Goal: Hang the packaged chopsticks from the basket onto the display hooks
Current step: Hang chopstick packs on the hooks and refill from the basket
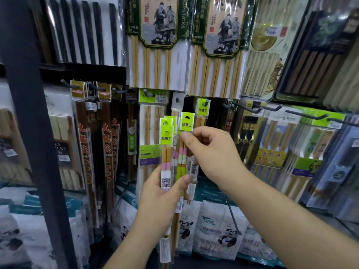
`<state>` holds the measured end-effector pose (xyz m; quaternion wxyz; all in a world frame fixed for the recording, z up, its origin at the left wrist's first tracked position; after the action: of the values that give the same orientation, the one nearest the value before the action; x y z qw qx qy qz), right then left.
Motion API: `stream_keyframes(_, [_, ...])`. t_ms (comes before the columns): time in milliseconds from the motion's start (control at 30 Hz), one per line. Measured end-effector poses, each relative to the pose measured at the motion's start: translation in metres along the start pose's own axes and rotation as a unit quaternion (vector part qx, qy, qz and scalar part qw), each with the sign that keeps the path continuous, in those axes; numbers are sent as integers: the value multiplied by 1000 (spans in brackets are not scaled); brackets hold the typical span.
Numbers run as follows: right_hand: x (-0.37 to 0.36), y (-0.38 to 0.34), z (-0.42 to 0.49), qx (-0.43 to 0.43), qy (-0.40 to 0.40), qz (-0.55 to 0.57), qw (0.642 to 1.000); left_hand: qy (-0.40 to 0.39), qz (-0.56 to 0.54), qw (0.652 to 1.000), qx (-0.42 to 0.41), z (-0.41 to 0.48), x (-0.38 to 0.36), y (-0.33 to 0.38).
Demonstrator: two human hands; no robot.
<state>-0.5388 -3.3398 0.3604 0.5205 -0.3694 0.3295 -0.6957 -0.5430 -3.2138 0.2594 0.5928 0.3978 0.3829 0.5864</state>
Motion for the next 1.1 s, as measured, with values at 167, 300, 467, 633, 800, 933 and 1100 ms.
stream_keyframes(167, [5,1,0,-4,20,19,1000,17,-14,1000,17,-2,-3,0])
stream_keyframes(300, [15,-7,9,17,64,72,995,38,-18,998,43,0,3,-5])
stream_keyframes(467, [22,-11,23,15,100,94,990,37,-49,997,52,1,7,-7])
stream_keyframes(633, [20,-5,28,-11,113,103,988,40,-48,997,51,2,8,-10])
stream_keyframes(800, [20,-2,28,-20,118,89,989,33,-35,998,44,2,9,-9])
stream_keyframes(933, [21,0,32,-17,124,60,990,27,-24,998,50,2,9,-8])
stream_keyframes(1100, [25,8,36,-18,149,-14,989,23,-1,998,50,2,10,-9])
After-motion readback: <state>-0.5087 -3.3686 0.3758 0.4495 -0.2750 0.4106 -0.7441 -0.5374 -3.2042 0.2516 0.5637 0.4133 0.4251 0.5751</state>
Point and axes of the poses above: each hand's wrist, its own z-axis towards the middle knuckle, its own x-axis out of the back of the hand, y = z × x, the point moved 4 cm from there along z, towards the middle knuckle, and after that the axes turned 14 degrees about z, right-handed, at the moved point
